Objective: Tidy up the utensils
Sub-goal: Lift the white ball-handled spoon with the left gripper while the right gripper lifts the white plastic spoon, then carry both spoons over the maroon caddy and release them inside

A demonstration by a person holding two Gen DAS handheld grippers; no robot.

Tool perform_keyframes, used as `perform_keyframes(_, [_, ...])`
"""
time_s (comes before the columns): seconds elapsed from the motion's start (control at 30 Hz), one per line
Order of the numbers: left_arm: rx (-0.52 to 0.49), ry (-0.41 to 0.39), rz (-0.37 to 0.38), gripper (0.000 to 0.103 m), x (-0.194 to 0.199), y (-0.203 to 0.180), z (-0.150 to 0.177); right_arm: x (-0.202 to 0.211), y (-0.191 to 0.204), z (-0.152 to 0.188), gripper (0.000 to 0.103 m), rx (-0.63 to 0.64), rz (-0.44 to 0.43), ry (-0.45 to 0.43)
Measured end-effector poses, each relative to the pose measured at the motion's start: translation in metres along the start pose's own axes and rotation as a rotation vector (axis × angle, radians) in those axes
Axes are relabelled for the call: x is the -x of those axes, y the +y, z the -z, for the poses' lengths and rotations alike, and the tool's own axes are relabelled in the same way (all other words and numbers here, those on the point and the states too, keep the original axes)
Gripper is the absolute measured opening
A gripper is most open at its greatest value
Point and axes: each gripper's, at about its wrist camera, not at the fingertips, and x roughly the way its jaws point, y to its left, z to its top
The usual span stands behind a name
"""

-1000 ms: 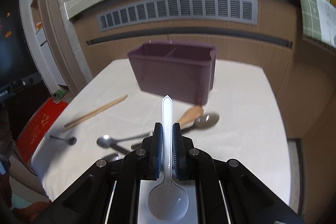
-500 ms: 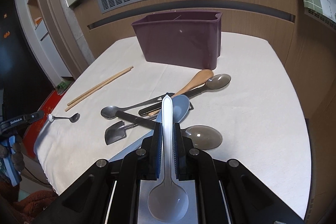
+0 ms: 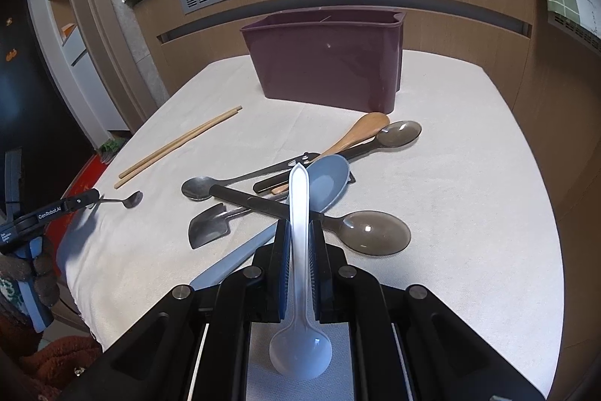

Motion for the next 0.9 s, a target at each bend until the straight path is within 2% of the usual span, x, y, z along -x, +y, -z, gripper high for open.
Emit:
perform_keyframes(0.1, [-0.035,-0.089,0.011,0.022,0.023,-0.014,-0.011,0.007,-0.002,-0.001,0.009,-0.008,0.006,-0.023])
perform_keyframes(0.17, [-0.11,-0.184,0.02,0.021,0.046,-0.035,-0.021,0.012,-0.006,-0.003,0.009,-0.022,0.007,-0.039])
perform_keyframes(0.3, [-0.227,-0.273,0.052,0.017,0.069,-0.071,-0.034,0.02,-0.013,-0.006,0.009,-0.046,0.009,-0.063])
perform_keyframes(0.37, [-0.261,-0.281,0.072,0.006,0.071,-0.086,-0.041,0.025,-0.016,-0.007,0.009,-0.051,0.015,-0.077])
perform_keyframes(0.67, [-0.328,-0.29,0.121,0.005,0.074,-0.12,-0.048,0.035,-0.022,-0.01,0.009,-0.053,0.032,-0.109])
perform_keyframes(0.83, [-0.22,-0.242,0.119,0.007,0.07,-0.09,-0.058,0.035,-0.024,-0.007,0.009,-0.057,0.035,-0.105])
perform_keyframes(0.9, [-0.158,-0.22,0.092,0.007,0.064,-0.068,-0.059,0.034,-0.025,-0.006,0.009,-0.06,0.035,-0.102])
